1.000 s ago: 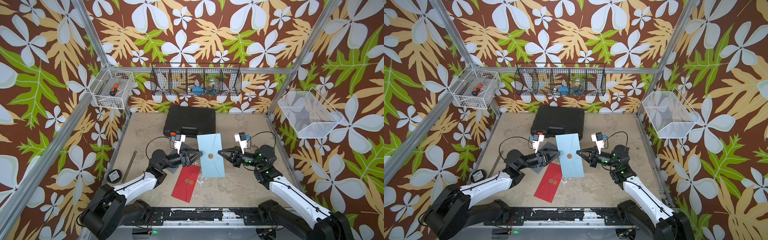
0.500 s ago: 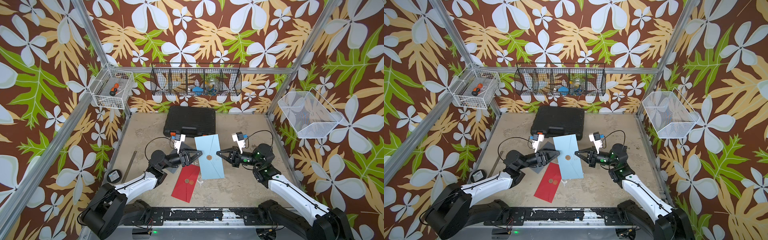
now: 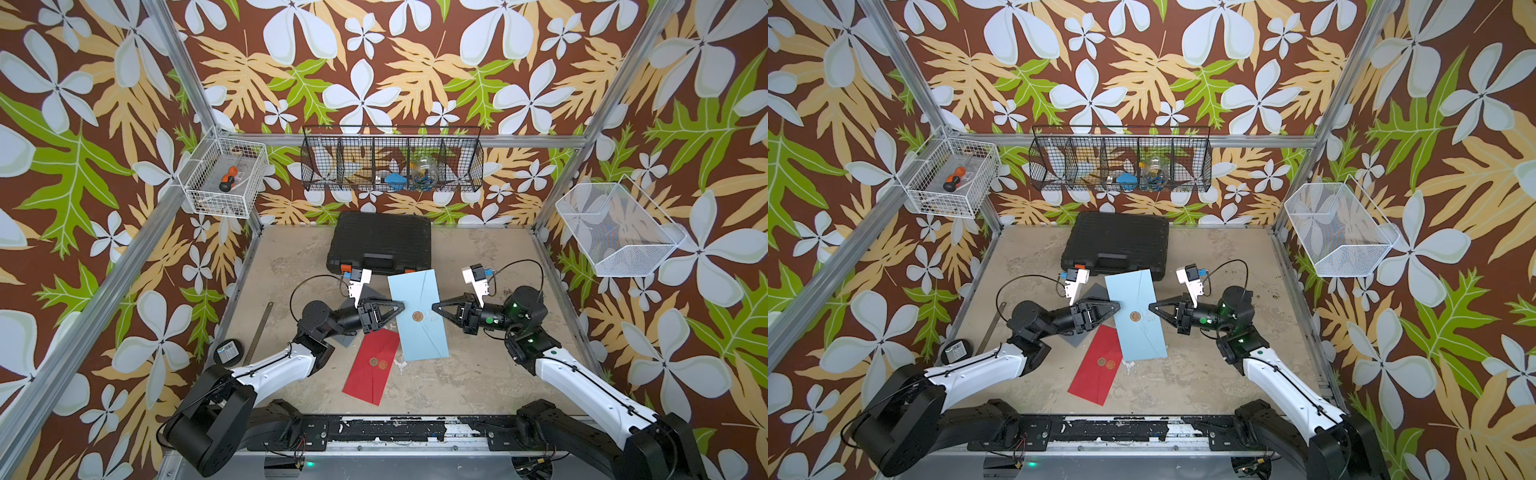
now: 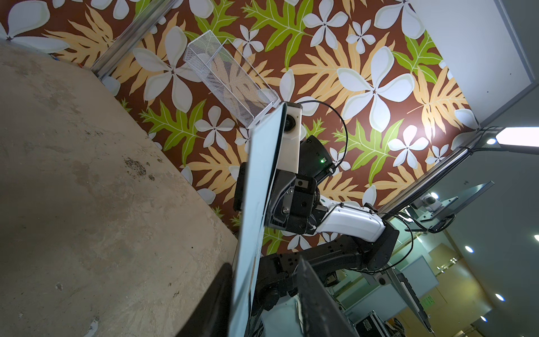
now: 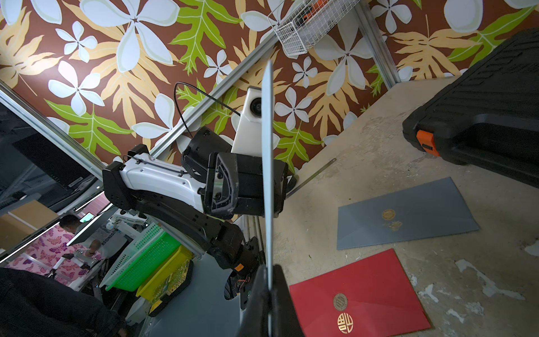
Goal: Open the envelope
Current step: Pick up the envelope from the center of the board.
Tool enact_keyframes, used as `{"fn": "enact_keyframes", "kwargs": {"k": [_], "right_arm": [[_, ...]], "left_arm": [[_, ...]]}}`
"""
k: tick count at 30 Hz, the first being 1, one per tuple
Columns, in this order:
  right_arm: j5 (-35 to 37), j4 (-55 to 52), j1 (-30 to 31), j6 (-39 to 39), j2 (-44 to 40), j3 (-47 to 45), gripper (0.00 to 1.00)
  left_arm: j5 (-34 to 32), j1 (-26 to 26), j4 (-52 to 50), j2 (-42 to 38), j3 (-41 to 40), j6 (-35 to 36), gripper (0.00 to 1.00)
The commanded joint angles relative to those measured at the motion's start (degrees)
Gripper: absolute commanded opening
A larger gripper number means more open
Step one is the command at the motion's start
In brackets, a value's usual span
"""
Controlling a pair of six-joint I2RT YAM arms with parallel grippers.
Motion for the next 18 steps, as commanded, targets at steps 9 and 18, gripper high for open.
{"fn": "enact_keyframes", "kwargs": {"k": [9,18], "right_arm": [[1.2,-1.7,0.0,-2.0,0.8,0.9,0.0],[6.5,-11.1,0.0,-6.8,0.3,3.0,0.31]], "left_arm": [[0.4,-0.3,1.9,0.5,0.4,1.2,0.07],[-3.5,-0.3,-7.3,-2.5,0.8,7.8,0.0]]}}
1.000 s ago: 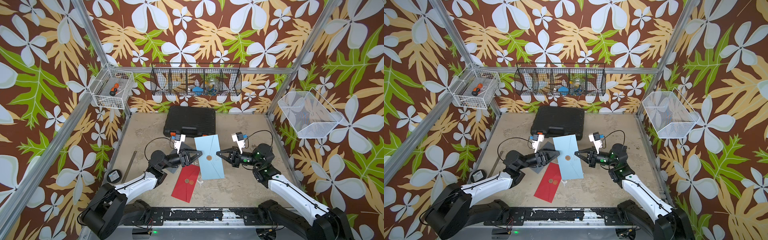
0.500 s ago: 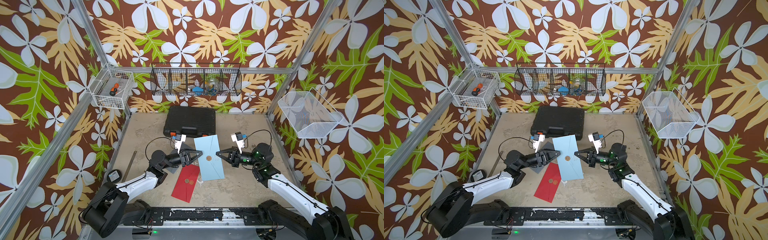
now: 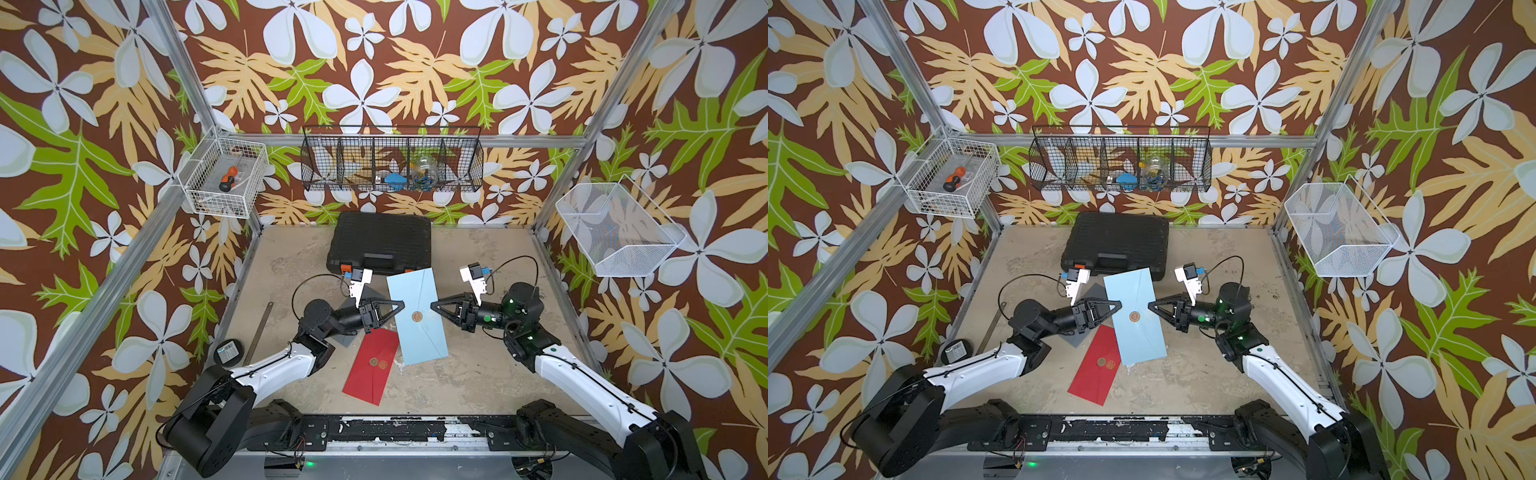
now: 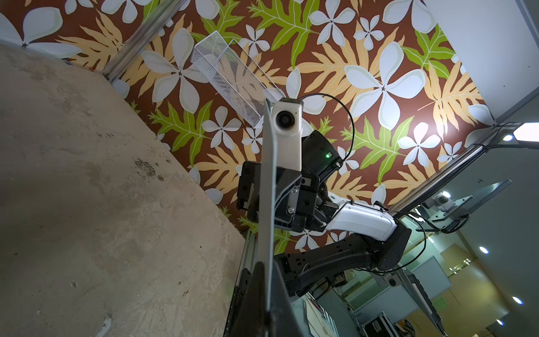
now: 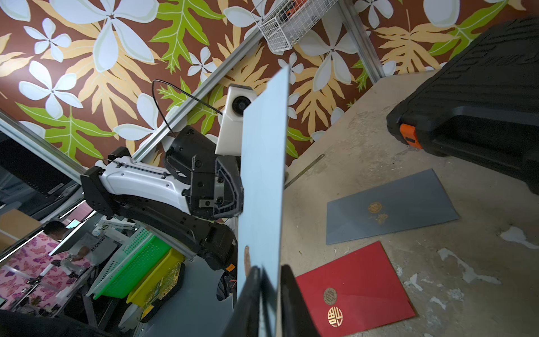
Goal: Open the envelope
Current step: Pick up the envelope from the center of the board, then open the envelope flap on the envelope.
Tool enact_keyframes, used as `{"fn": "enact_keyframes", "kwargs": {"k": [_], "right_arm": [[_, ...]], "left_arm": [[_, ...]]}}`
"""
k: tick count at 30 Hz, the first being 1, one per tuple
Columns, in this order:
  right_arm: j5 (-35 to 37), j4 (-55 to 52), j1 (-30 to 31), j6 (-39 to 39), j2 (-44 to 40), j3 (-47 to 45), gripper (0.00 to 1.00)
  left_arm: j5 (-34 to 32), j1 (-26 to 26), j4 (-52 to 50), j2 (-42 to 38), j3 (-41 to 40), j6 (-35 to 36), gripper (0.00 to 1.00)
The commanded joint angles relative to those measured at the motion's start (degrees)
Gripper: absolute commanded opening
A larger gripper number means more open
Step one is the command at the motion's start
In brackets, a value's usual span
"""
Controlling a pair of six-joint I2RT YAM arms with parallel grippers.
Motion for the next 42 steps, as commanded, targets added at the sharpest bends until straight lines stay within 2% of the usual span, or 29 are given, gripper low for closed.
{"fn": "enact_keyframes", "kwargs": {"k": [1,3,4,5,7,8,9,11,14,17,20,24,27,33,35,39,42], "right_arm": [[4.3,-5.5,0.1,-3.9,-0.8,1.1,0.34],[7.2,-8.1,0.0,-5.3,-1.8,1.5,0.37],[9.7,-9.7,0.0,-5.8,-2.5,1.7,0.39],[13.3,-12.2,0.0,-5.8,-3.3,2.3,0.46],[18.7,-17.0,0.0,-7.3,-4.2,4.1,0.49],[20.9,-19.9,0.0,-8.4,-4.4,5.4,0.53],[22.9,-22.4,0.0,-8.8,-4.4,6.6,0.62],[27.5,-27.4,0.1,-9.7,-4.0,9.6,0.68],[32.7,-31.5,1.7,-11.0,-3.4,12.5,0.71],[46.7,-37.0,7.8,-13.9,-2.9,15.9,0.71],[59.9,-40.1,15.2,-16.1,-1.4,18.8,0.7],[68.7,-43.5,20.1,-14.7,1.8,22.5,0.71],[69.7,-44.9,21.3,-13.2,3.5,24.7,0.71],[64.2,-44.1,21.3,-8.8,5.4,25.9,0.72],[64.2,-42.8,21.4,-7.2,5.4,24.0,0.75],[65.3,-39.2,21.3,-4.8,4.7,17.8,0.77],[66.7,-36.6,20.8,0.0,3.4,12.0,0.79]], "left_arm": [[-3.1,-0.1,-5.1,-2.1,0.6,5.5,0.0],[-5.6,-0.1,-10.1,-3.8,1.2,8.4,0.0],[-7.3,-0.1,-13.2,-4.8,1.7,10.1,0.0],[-9.1,-0.2,-16.6,-5.8,2.2,11.6,0.0],[-12.6,-0.2,-21.7,-7.3,3.0,14.5,0.0],[-14.1,-0.3,-23.6,-8.0,3.2,15.8,0.0],[-15.8,-0.4,-25.4,-8.6,3.4,16.7,0.0],[-20.2,-1.2,-30.2,-9.6,4.4,18.9,0.0],[-27.3,-4.2,-34.9,-10.1,5.6,21.6,0.0],[-34.9,-7.8,-38.2,-10.0,7.0,22.9,0.0],[-38.8,-10.0,-38.6,-10.1,7.6,23.1,0.0],[-43.8,-13.3,-41.0,-10.1,9.8,25.3,0.0],[-49.1,-16.1,-43.4,-10.3,11.2,27.4,0.0],[-59.0,-21.1,-46.5,-9.1,12.9,31.7,0.0],[-61.6,-23.0,-46.1,-7.3,12.5,32.8,0.0],[-62.6,-24.5,-46.0,-2.9,11.3,32.4,0.0],[-63.9,-25.9,-45.3,-1.4,10.5,31.9,0.0]]}}
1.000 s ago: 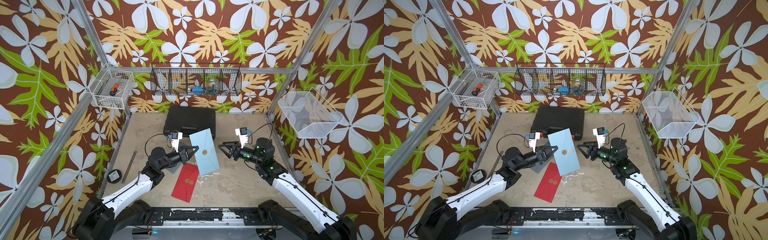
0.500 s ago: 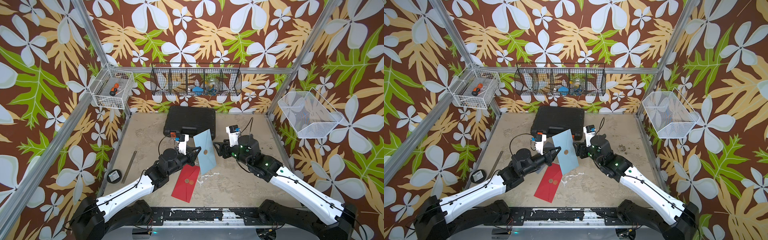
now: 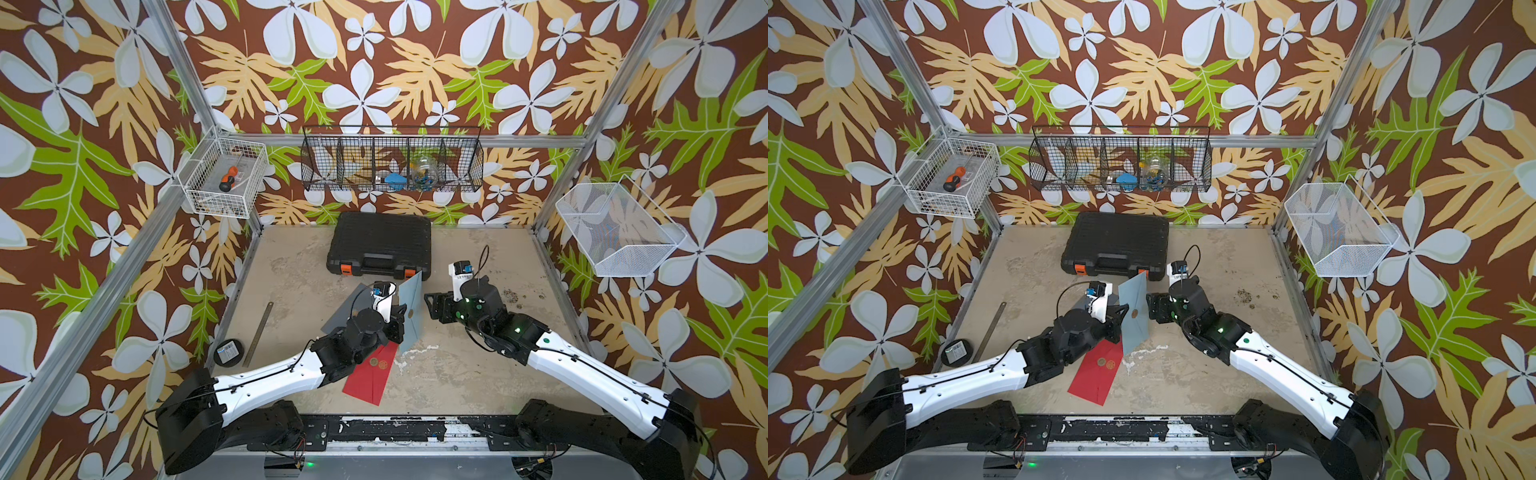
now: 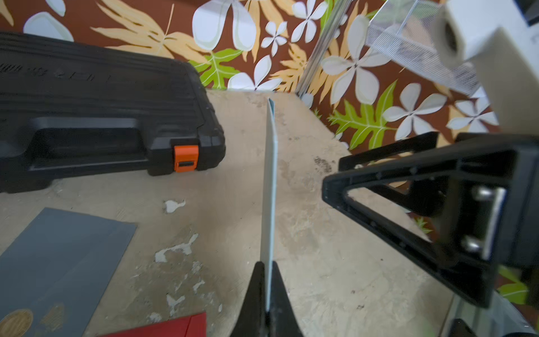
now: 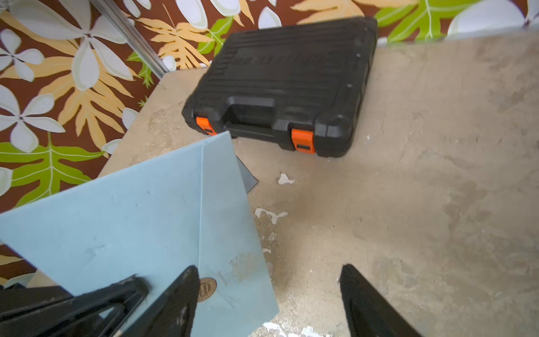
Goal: Open the envelope
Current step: Open the envelope flap on the envelope.
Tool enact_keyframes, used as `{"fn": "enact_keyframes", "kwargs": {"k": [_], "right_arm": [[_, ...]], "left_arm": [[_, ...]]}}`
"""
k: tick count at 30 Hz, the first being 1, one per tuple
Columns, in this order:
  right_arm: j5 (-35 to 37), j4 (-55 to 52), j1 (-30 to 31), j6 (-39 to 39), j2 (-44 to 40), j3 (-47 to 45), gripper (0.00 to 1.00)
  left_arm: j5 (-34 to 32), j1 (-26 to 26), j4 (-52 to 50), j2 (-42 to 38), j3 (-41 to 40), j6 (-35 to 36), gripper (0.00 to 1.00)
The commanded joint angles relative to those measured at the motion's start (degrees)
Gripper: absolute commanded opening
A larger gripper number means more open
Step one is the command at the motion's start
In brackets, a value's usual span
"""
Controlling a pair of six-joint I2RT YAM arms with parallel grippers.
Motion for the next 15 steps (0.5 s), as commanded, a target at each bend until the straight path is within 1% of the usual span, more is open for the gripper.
{"fn": "enact_keyframes", "kwargs": {"k": [1,4,5,7,15], "right_arm": [[0.3,4.8,-1.4,7.2,-1.3,-4.9,0.79],[-8.0,9.8,-5.9,11.2,-2.1,-10.0,0.78],[-10.7,11.4,-7.1,12.0,-2.2,-11.1,0.78],[-13.9,13.4,-8.1,11.9,-2.0,-12.0,0.78],[-17.4,12.6,-7.8,11.9,3.4,-9.4,0.76]], "left_arm": [[-3.0,-1.4,0.9,1.1,-0.3,0.8,0.0],[-3.3,-1.9,0.8,2.5,-0.4,1.5,0.0],[-3.4,-2.1,0.8,2.8,-0.5,1.5,0.0],[-3.5,-2.3,0.9,3.3,-1.1,1.5,0.0],[-3.1,-3.2,1.1,5.2,-1.3,1.3,0.0]]}}
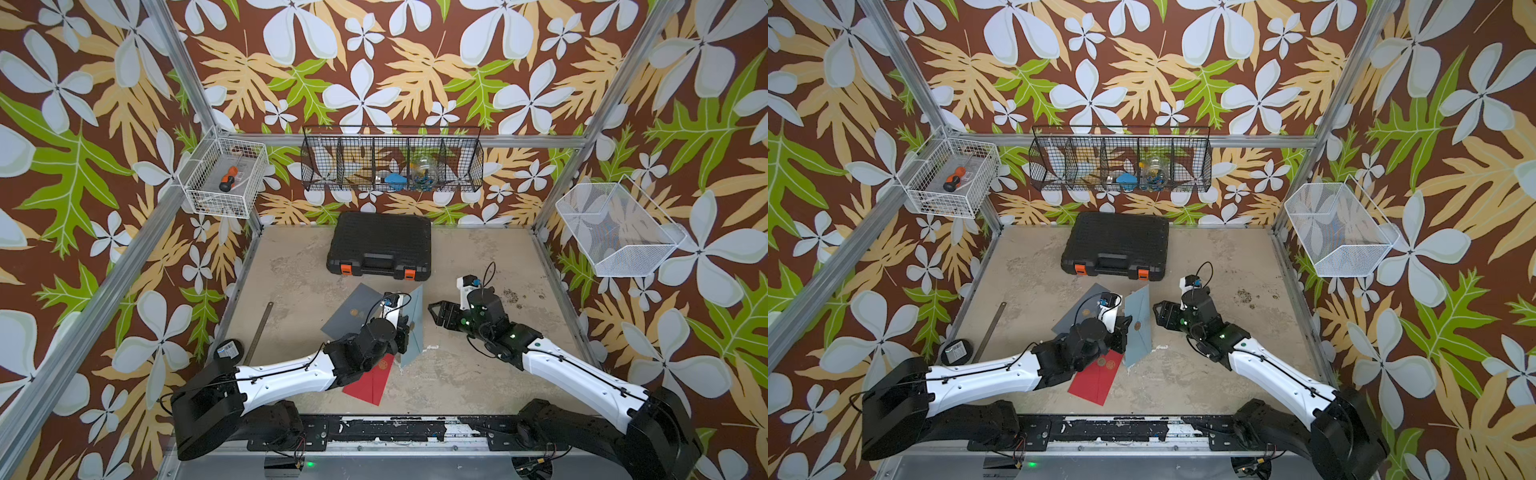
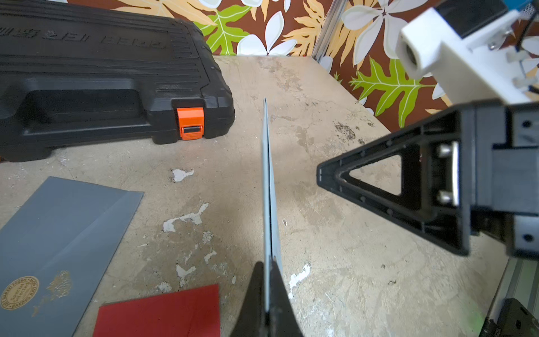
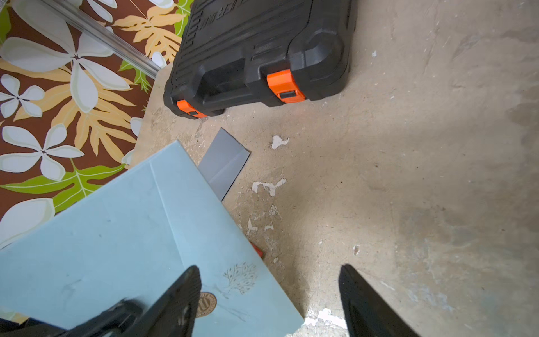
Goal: Open the envelope
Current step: Open the envelope flap on the envelope.
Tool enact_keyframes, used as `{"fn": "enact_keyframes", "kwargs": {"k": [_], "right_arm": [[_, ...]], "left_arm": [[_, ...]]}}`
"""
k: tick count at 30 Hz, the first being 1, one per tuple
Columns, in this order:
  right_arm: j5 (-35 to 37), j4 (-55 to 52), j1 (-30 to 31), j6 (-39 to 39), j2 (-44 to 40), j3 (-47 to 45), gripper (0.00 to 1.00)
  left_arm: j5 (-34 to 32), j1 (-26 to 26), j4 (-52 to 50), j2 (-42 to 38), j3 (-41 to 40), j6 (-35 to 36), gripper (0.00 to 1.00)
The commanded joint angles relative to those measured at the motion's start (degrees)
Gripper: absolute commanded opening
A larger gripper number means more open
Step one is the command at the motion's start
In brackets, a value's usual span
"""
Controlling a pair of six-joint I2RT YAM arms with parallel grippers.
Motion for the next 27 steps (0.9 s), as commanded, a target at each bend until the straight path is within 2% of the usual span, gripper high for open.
{"fn": "enact_keyframes", "kwargs": {"k": [1,7,12,27], "right_arm": [[-3.5,1.5,0.3,0.9,2.1,1.3,0.75],[-2.0,-0.2,3.5,-0.3,6.2,5.7,0.76],[5.3,-6.2,5.8,0.3,9.0,9.7,0.75],[13.8,-14.4,10.6,0.5,11.9,16.8,0.71]], "left_arm": [[0.1,-0.4,0.2,0.4,0.0,0.4,0.0],[0.0,-1.0,0.1,-0.4,0.3,1.3,0.0],[-0.1,-1.0,0.0,-0.8,0.4,1.6,0.0],[-0.6,-1.2,0.0,-0.8,1.1,2.5,0.0]]}}
